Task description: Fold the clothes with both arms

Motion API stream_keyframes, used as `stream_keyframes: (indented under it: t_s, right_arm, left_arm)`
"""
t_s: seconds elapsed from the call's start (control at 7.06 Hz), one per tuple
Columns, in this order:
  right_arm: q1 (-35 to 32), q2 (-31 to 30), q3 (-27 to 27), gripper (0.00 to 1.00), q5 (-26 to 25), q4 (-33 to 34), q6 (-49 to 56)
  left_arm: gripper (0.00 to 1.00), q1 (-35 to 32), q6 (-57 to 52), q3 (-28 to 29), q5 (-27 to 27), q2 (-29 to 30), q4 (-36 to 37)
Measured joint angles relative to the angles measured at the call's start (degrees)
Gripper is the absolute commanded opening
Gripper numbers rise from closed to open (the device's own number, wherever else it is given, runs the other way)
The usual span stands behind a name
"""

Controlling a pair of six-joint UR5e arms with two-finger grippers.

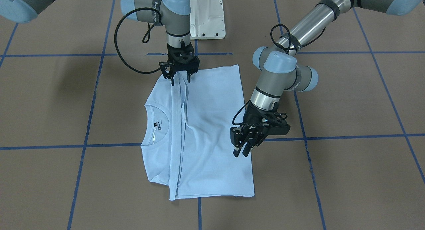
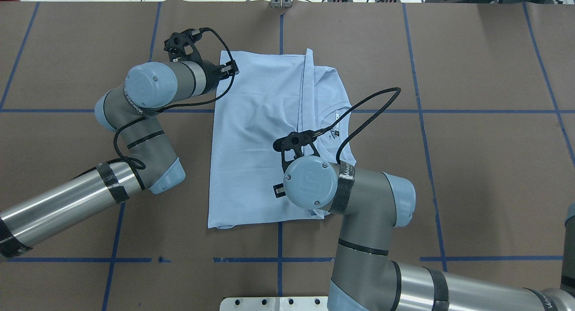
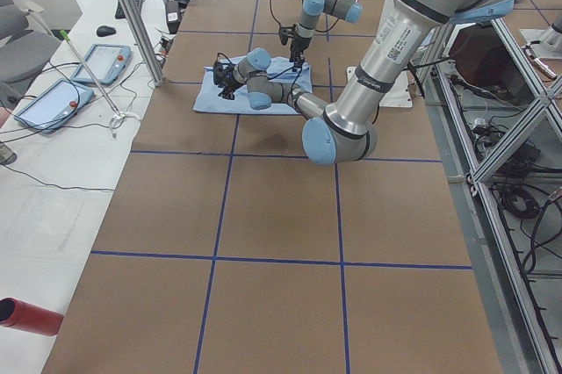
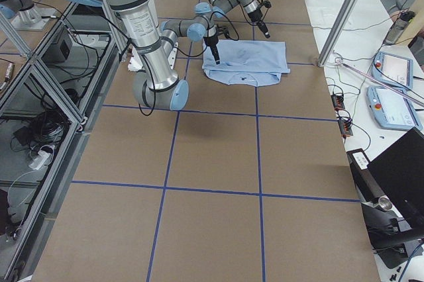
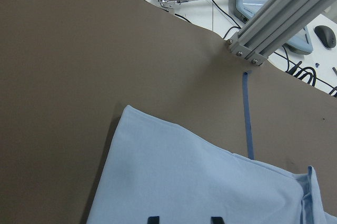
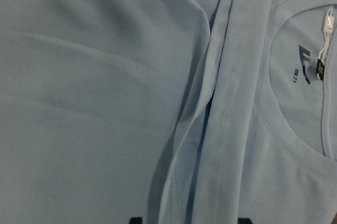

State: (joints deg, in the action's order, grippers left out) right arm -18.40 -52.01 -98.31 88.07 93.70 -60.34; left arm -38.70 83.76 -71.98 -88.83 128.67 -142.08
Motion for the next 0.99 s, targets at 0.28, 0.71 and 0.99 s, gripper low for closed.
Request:
stream_keyframes:
  t_s: [0.28,0.71,0.99]
  right_arm:
    - [0.17,0.91,2.68,0.7,-0.16,0.26,0.94]
    - [-0.15,-1.93,2.65,0.69,-0.29,0.53,1.85]
    - [-1.28,-6.79,-1.69,0.7,-0.12,0.68,5.13]
  left_arm:
    - [0.43,0.09,0.06,-0.31,-0.03,0.0,0.04]
    - [0.43,0.26,0.09,-0.51,-0.03,-0.54,-0.01]
    - [0.43,0.29,0.11,-0.87,-0.03,-0.75,-0.02]
